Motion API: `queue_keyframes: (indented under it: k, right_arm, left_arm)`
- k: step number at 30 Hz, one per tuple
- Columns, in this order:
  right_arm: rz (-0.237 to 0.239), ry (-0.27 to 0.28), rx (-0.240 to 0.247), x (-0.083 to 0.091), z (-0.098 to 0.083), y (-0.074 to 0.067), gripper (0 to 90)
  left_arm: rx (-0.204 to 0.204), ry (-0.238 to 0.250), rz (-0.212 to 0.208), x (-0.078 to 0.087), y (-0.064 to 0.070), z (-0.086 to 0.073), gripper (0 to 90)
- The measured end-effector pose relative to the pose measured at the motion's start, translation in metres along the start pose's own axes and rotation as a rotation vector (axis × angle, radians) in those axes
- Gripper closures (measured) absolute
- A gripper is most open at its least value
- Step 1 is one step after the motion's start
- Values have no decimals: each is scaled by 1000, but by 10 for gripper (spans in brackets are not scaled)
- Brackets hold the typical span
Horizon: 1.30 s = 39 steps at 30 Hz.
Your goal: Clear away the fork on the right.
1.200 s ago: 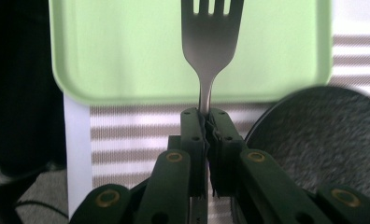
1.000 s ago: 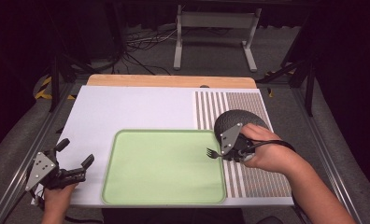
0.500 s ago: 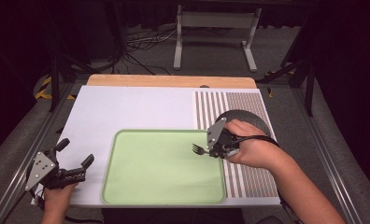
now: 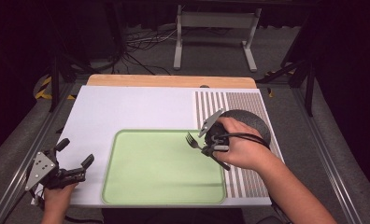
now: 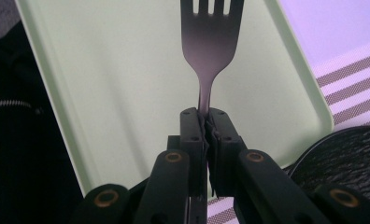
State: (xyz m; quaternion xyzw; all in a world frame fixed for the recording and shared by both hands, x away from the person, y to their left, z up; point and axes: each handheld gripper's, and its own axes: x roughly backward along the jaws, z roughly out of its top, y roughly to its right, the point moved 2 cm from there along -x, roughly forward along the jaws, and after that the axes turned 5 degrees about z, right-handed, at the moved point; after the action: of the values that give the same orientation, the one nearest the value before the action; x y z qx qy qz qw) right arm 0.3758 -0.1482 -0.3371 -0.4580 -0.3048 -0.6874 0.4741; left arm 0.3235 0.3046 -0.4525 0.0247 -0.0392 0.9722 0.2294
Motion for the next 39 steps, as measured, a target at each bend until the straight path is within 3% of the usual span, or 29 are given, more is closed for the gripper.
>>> queue_keyframes:
  k: [1,17,23,32,39]
  right_arm:
    - [0,0,0,0,0,0,855]
    - [-50,52,-252,-7,6,3,855]
    - [-71,32,-322,-11,7,5,854]
    - [-75,25,-391,-16,7,9,853]
    - [-73,-3,-477,-23,4,11,853]
  left_arm:
    - [0,0,0,0,0,0,3]
    - [-1,-3,-2,0,0,0,3]
    - [3,0,-3,0,0,0,3]
    - [2,1,-2,0,0,0,3]
    - [0,0,-2,0,0,0,3]
